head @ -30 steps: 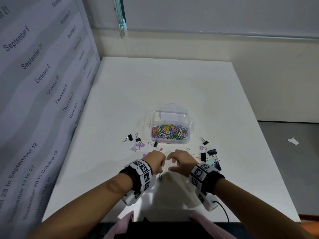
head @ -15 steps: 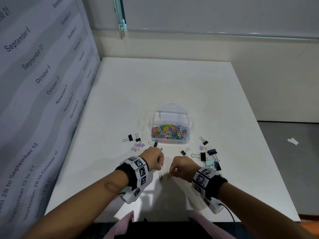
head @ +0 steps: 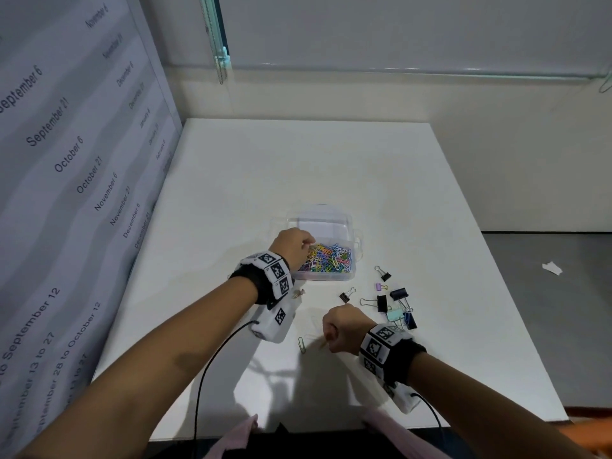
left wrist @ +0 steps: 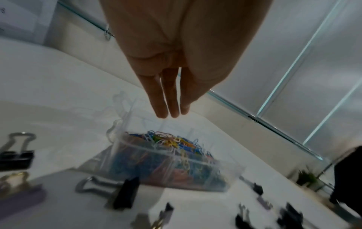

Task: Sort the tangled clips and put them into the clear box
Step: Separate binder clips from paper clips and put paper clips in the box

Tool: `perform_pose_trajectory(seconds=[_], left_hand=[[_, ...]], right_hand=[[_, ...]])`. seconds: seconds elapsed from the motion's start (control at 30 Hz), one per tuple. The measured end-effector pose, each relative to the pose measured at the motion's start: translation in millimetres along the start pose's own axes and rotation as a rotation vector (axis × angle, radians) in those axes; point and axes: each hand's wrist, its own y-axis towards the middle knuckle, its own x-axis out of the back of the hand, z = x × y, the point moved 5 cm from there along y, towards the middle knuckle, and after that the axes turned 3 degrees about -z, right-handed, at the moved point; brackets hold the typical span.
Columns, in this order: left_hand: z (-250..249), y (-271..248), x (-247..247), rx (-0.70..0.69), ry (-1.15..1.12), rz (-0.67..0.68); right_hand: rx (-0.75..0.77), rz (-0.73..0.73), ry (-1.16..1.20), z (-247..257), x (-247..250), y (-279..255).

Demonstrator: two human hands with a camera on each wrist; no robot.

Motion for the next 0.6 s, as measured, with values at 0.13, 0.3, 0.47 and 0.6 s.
perform_pose_trajectory(seconds=[0.13,0.3,0.47,0.6], left_hand=[[-2.3,-23.3,-5.4,-0.19,0.092,0.008],[11.5,-71.1,-43.4,-0.336,0.183,0.388],[31.0,-92.6,-76.2,-0.329,0.309,0.579],[36.4,-96.2,-82.7,-0.295,0.27,0.559]], right_hand=[[-0.024,-0.047,0.054,-1.5,4.1,-2.1],[-0.116,-0.139,0.121,-17.5,16.9,-7.9],[-0.049,-0.223,0.113,-24.1,15.5,-17.5],[-0.015,-0.201,0.116,-20.6,13.7,-24.5]])
